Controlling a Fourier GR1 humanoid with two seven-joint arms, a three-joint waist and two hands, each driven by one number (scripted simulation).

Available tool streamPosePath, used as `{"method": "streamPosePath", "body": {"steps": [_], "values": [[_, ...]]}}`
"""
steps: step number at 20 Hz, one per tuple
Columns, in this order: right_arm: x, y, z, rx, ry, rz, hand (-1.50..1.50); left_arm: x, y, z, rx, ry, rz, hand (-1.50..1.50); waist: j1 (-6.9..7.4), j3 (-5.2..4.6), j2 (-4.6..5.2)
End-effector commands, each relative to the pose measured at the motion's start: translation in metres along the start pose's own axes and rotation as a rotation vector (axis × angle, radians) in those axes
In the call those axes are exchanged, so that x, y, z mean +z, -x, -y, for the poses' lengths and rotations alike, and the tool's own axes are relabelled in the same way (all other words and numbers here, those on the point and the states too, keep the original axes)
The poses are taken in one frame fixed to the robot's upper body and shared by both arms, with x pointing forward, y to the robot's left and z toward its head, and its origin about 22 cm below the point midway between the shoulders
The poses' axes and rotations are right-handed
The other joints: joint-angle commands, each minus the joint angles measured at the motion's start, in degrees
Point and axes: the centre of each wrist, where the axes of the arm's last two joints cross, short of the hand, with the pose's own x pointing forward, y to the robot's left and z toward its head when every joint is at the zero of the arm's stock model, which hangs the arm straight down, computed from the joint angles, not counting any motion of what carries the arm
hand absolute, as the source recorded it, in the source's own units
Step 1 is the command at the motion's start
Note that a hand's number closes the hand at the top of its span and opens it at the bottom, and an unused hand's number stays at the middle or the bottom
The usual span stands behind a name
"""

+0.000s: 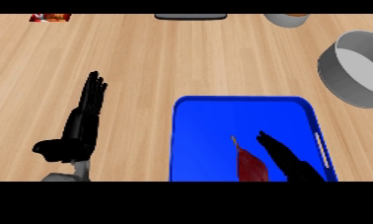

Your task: Pick the pear from the tray and place it in the pot

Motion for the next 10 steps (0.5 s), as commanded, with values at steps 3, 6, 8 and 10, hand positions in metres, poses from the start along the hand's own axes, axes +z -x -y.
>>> {"method": "streamPosePath", "body": {"steps": [3,6,8,10], "values": [[-0.011,0.019,-0.006,0.019,0.006,-0.001,-1.50,0.006,-0.013,0.014,-0.001,-0.008,0.000,0.00,-0.02,0.00,-0.03],[-0.012,0.000,-0.035,0.021,0.009,-0.002,-1.50,0.001,-0.013,0.004,0.001,-0.007,-0.002,0.00,-0.08,-0.01,-0.02],[-0.016,0.013,-0.013,0.015,-0.006,-0.011,-1.50,-0.008,0.005,0.005,0.008,-0.002,-0.008,0.00,-0.15,-0.01,0.02],[-0.018,-0.003,-0.027,0.019,-0.011,-0.018,-1.50,-0.001,-0.015,0.009,-0.010,-0.006,0.007,0.00,-0.06,0.00,-0.03]]}}
